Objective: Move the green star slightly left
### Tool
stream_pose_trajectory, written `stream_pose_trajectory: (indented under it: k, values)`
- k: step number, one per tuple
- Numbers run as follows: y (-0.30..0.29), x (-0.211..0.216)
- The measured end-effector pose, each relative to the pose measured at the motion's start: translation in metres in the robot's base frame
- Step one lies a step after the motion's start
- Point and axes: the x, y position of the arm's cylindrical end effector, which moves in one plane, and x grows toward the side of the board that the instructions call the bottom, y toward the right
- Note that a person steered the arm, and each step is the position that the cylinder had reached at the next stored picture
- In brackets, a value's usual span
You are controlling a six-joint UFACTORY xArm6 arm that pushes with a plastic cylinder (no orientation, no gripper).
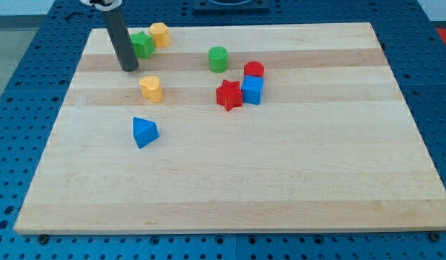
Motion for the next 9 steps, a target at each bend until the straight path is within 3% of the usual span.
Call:
stream_pose_trajectory:
  k: [3, 7, 9]
  values:
    - [0.079, -0.047]
    - [-0.02, -0.04]
    - [-0.037, -0.04]
